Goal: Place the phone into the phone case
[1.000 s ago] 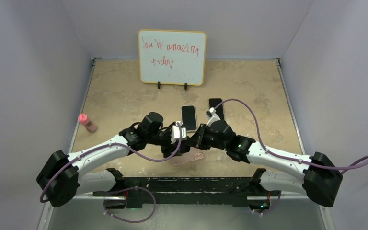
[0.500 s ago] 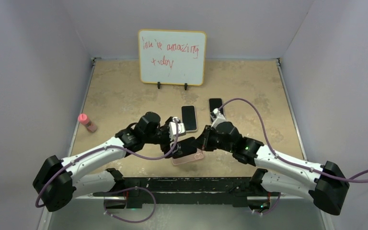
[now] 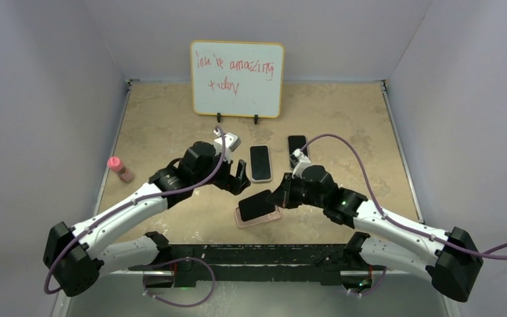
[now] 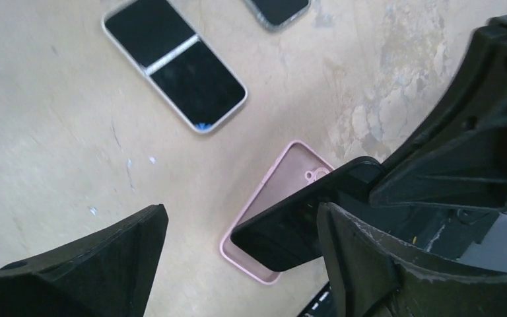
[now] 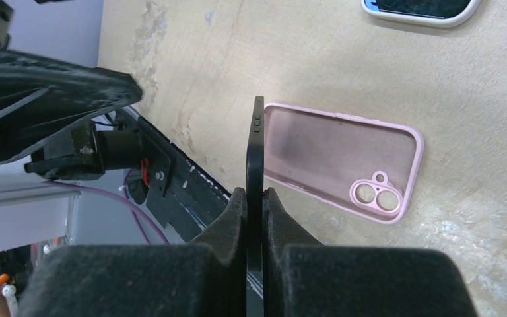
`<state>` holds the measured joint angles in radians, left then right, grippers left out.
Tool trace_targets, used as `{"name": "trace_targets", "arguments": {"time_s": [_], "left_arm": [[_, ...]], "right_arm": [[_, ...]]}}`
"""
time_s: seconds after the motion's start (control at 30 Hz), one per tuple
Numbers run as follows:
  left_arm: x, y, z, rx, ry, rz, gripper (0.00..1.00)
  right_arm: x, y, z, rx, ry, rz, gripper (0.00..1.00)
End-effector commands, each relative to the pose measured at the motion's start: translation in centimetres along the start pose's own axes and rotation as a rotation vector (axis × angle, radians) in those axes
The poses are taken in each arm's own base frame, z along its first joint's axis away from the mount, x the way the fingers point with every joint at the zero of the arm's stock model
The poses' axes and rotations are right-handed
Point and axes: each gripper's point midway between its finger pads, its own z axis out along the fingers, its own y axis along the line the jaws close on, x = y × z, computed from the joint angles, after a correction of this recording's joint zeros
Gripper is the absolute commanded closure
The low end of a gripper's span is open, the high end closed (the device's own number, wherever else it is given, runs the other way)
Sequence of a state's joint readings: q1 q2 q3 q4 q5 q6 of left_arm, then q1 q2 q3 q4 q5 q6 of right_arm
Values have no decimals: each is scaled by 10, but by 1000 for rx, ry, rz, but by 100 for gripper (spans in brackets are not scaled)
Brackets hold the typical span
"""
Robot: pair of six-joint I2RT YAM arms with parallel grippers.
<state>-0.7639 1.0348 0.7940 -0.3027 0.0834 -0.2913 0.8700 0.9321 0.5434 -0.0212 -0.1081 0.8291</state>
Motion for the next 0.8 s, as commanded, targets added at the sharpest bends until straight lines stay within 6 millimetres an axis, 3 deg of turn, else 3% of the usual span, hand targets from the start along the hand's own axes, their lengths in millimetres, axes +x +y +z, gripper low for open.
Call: {"name": "trace_targets", "arguments": {"time_s": [0.0, 0.07, 0.23, 0.37, 0.77], "left_arm": [[36, -5, 14, 74, 162, -324, 20], [48, -7, 19, 127, 182, -409, 28], [82, 6, 22, 81, 224, -515, 34], [108, 5, 24, 87, 281, -556, 41], [153, 5, 28, 83, 344, -659, 58]], "right_arm": [[-2, 13, 8, -82, 21, -17, 100], [-1, 12, 11, -93, 27, -13, 100], [4, 3, 16, -83, 60, 4, 100], [7, -8, 19, -55, 74, 4, 100], [25, -46, 32, 65, 136, 70, 100]]}}
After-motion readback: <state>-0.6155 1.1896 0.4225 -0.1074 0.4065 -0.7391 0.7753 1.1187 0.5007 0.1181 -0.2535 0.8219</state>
